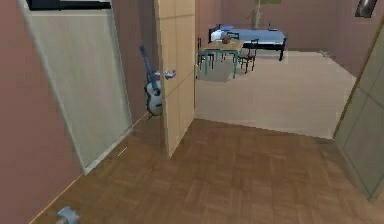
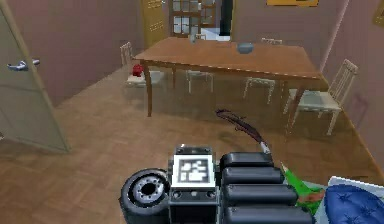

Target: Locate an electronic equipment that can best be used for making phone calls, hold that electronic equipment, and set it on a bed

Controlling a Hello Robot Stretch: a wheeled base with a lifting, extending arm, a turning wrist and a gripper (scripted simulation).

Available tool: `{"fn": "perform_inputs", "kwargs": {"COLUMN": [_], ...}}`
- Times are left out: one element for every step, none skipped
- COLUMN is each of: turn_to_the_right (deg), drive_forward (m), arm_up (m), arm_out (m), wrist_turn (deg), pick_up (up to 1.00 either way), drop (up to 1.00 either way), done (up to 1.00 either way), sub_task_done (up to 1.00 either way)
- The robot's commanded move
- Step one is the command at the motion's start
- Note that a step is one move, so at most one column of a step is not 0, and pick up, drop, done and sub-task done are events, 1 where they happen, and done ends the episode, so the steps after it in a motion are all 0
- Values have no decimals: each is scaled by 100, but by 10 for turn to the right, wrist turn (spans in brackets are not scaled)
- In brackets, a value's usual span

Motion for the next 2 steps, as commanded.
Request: {"fn": "perform_inputs", "kwargs": {"turn_to_the_right": [0, 450], "drive_forward": [5, 0], "arm_up": [0, 0], "arm_out": [0, 0], "wrist_turn": [0, 0], "pick_up": [0, 0], "drop": [0, 0], "done": [0, 0], "sub_task_done": [0, 0]}}
